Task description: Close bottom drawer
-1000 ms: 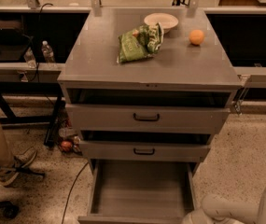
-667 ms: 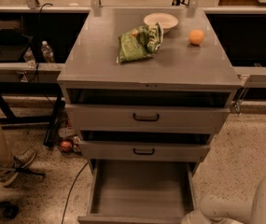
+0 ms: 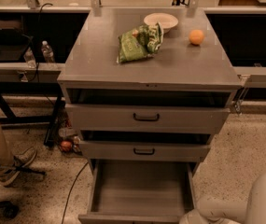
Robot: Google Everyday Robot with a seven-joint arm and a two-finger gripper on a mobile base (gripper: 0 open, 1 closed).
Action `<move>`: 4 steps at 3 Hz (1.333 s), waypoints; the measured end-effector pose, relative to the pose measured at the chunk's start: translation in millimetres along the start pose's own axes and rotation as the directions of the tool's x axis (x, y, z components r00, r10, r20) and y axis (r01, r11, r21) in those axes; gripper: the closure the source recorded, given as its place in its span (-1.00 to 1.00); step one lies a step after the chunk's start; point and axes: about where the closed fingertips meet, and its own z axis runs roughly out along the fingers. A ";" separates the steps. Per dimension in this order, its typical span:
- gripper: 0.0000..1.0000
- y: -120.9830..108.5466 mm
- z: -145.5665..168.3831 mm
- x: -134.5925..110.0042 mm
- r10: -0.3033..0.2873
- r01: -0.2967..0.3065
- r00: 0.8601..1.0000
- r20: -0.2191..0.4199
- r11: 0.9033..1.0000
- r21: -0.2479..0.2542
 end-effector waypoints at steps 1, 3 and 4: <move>1.00 -1.8 5.0 -9.5 -0.031 0.031 0.999 0.019 1.000 0.004; 1.00 -6.5 11.8 -14.1 -0.049 0.048 0.998 0.032 0.998 0.034; 1.00 -18.9 23.1 -27.0 -0.094 0.087 0.992 0.080 0.993 0.082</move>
Offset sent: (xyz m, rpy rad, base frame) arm 0.0650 0.0487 -0.0125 0.0819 -0.1882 0.0969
